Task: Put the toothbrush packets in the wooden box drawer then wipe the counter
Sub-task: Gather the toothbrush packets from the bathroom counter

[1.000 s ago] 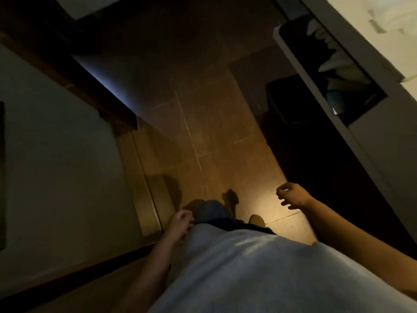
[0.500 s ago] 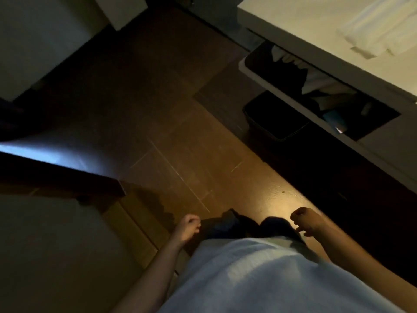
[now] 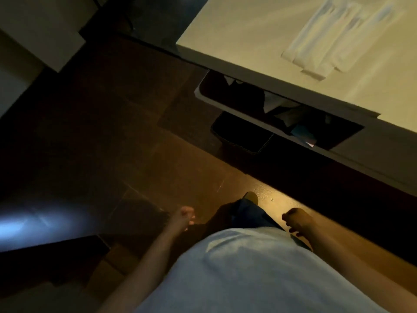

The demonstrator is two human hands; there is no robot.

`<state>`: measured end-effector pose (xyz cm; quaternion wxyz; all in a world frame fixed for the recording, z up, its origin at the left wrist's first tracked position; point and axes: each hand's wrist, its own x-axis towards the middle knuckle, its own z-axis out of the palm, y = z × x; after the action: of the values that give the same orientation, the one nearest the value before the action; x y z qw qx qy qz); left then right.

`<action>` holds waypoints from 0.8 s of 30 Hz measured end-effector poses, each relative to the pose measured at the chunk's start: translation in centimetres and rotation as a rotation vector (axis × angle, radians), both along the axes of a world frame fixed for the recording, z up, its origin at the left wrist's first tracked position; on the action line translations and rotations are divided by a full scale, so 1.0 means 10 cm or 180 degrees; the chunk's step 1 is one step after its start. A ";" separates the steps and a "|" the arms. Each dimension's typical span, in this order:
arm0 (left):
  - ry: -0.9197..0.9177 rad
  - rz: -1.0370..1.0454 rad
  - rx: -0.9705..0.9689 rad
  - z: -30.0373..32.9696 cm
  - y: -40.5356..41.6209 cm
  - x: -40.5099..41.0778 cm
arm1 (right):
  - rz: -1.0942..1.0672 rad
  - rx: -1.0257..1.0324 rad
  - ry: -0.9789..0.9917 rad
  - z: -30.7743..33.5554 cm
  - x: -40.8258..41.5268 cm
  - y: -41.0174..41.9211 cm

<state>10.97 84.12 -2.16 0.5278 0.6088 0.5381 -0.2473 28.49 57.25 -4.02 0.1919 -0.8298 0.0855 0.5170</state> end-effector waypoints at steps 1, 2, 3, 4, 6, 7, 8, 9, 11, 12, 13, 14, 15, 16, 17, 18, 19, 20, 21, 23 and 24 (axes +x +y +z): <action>-0.0017 -0.0164 0.0023 -0.02 0.03 0.05 | 0.0018 0.0053 -0.0057 0.00 0.15 0.09; -0.0022 -0.0309 0.0059 -0.03 0.08 0.12 | 0.0011 0.0137 -0.0124 0.01 0.29 0.18; -0.0007 -0.0403 0.0094 -0.07 0.14 0.19 | -0.0012 0.0244 -0.0197 0.04 0.43 0.27; 0.0033 -0.0429 0.0131 -0.06 0.20 0.28 | -0.0046 0.0351 -0.0278 0.08 0.57 0.34; 0.0055 -0.0344 0.0079 0.08 0.27 0.54 | -0.0099 0.0486 -0.0411 0.15 0.82 0.46; 0.0054 -0.0273 0.0023 0.11 0.30 0.66 | -0.0142 0.0524 -0.0446 0.19 0.94 0.51; 0.0051 -0.0208 -0.0030 0.14 0.33 0.76 | -0.0182 0.0547 -0.0469 0.22 1.03 0.54; 0.0071 -0.0199 -0.0043 0.14 0.35 0.85 | -0.0203 0.0560 -0.0492 0.26 1.10 0.57; 0.0026 -0.0316 0.0082 0.11 0.39 0.99 | -0.0245 0.0576 -0.0503 0.30 1.20 0.59; 0.0007 -0.0366 0.0140 0.04 0.42 1.03 | -0.0318 0.0582 -0.0471 0.32 1.22 0.59; 0.0025 -0.0437 0.0154 -0.08 0.48 1.04 | -0.0385 0.0565 -0.0434 0.32 1.24 0.58; 0.0058 -0.0525 0.0163 -0.20 0.53 1.06 | -0.0431 0.0535 -0.0396 0.32 1.25 0.56; 0.0076 -0.0636 0.0151 -0.26 0.56 1.11 | -0.0466 0.0504 -0.0362 0.33 1.26 0.54; 0.0071 -0.0782 0.0108 -0.30 0.58 1.19 | -0.0514 0.0494 -0.0341 0.33 1.26 0.51; 0.0083 -0.1027 0.0063 -0.24 0.58 1.33 | -0.0592 0.0489 -0.0334 0.36 1.26 0.49; 0.0073 -0.1212 -0.0006 -0.05 0.53 1.52 | -0.0696 0.0487 -0.0332 0.39 1.26 0.46; 0.0088 -0.1340 -0.0064 0.02 0.52 1.68 | -0.0790 0.0481 -0.0351 0.43 1.26 0.45; 0.0044 -0.1441 -0.0105 0.11 0.51 1.85 | -0.0856 0.0496 -0.0389 0.48 1.26 0.43; -0.0066 -0.1500 -0.0117 0.20 0.50 2.02 | -0.0888 0.0532 -0.0439 0.56 1.25 0.43; -0.0463 -0.1527 -0.0043 0.36 0.49 2.35 | -0.0912 0.0676 -0.0609 0.76 1.29 0.41; -0.0700 -0.1644 -0.0001 0.49 0.47 2.52 | -0.0938 0.0774 -0.0737 0.88 1.32 0.41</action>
<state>36.16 88.84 2.79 0.5026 0.7489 0.3046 -0.3063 41.68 61.36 4.77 0.3725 -0.8329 0.1203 0.3911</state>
